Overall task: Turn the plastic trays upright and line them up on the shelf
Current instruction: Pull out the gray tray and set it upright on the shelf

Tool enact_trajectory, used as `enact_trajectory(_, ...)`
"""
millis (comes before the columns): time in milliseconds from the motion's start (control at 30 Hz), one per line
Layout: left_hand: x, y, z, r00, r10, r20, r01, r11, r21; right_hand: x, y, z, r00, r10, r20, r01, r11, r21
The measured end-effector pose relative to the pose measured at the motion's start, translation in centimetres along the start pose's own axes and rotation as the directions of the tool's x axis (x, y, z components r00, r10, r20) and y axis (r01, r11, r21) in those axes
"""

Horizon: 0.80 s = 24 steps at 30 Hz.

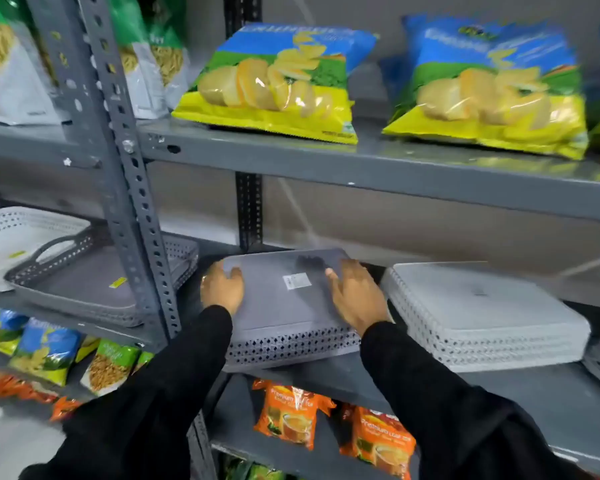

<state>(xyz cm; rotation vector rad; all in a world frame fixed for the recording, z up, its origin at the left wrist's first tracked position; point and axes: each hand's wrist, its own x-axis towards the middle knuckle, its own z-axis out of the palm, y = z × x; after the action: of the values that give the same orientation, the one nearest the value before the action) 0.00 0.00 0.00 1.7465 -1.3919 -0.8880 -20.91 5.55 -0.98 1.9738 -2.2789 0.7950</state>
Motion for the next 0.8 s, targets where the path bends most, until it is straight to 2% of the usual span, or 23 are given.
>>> enact_trajectory(67,1.7,-0.4,-0.3,0.979,-0.202,0.017,0.202,0.979,-0.026,2.1,0.9,1.3,0.975,0.209,0.078,-0.211,0.977,0.016)
enact_trajectory(100,2.5,-0.6,-0.3,0.960,-0.265,0.087,0.274,0.954,-0.121,3.2,1.6,2.0,0.946,0.303,0.112,-0.308,0.951,0.021)
enact_trajectory(167,3.9,-0.9,-0.5,0.915,-0.291,0.279,0.372,0.875,-0.310,5.2,2.7,2.8,0.860,0.462,0.217,-0.487,0.870,0.074)
enact_trajectory(233,4.3,-0.7,-1.1,0.840,-0.351,0.413,0.492,0.813,-0.310,6.4,3.5,3.3,0.777,0.544,0.316,-0.597,0.797,0.095)
enact_trajectory(267,4.6,-0.7,-1.3,0.809,-0.390,0.439,0.527,0.811,-0.252,7.1,4.0,3.4,0.751,0.557,0.354,-0.621,0.778,0.093)
enact_trajectory(333,6.1,-0.5,-1.4,0.757,-0.470,0.454,0.598,0.779,-0.190,8.4,4.6,3.3,0.746,0.560,0.361,-0.631,0.768,0.112)
enact_trajectory(433,7.3,1.4,-1.5,0.811,-0.439,0.386,0.560,0.775,-0.293,10.2,4.3,2.3,0.811,0.525,0.257,-0.578,0.788,0.212)
enact_trajectory(500,8.7,2.8,-1.5,0.894,-0.350,0.280,0.443,0.781,-0.440,11.3,3.9,1.1,0.821,0.543,0.176,-0.571,0.773,0.278)
enact_trajectory(533,9.1,3.6,-1.8,0.921,-0.309,0.236,0.388,0.777,-0.496,12.0,3.9,0.4,0.831,0.542,0.126,-0.554,0.783,0.283)
enact_trajectory(600,10.2,4.5,-2.0,0.955,-0.254,0.153,0.293,0.741,-0.604,13.1,4.0,-1.0,0.839,0.543,0.039,-0.510,0.758,0.406)
enact_trajectory(667,11.0,5.2,-2.4,0.970,-0.236,0.062,0.212,0.690,-0.692,13.6,4.3,-1.8,0.843,0.538,-0.023,-0.391,0.641,0.661)
enact_trajectory(700,11.3,5.5,-2.7,0.971,-0.238,0.030,0.183,0.653,-0.735,13.6,4.4,-2.2,0.836,0.548,-0.028,-0.321,0.531,0.784)
enact_trajectory(767,11.9,6.1,-3.0,0.966,-0.256,0.030,0.187,0.617,-0.765,13.1,4.9,-3.1,0.801,0.589,0.104,-0.252,0.175,0.952)
enact_trajectory(800,12.0,6.3,-3.2,0.965,-0.253,0.074,0.221,0.626,-0.748,12.9,5.7,-3.3,0.796,0.578,0.179,-0.251,0.047,0.967)
